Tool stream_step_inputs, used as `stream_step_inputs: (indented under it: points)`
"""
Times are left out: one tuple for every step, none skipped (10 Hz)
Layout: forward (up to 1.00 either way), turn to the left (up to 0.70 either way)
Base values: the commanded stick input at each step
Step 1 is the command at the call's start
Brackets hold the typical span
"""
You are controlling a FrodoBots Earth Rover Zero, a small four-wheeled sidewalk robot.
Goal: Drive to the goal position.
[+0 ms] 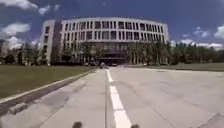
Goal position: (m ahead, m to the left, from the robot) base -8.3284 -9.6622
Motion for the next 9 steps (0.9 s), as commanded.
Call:
stream_step_inputs:
  points:
    - [0.70, 0.00]
    - [0.70, 0.00]
    - [0.70, 0.00]
    - [0.70, 0.00]
    - [0.70, 0.00]
    - [0.70, 0.00]
    - [0.70, 0.00]
    - [0.70, 0.00]
    - [0.70, 0.00]
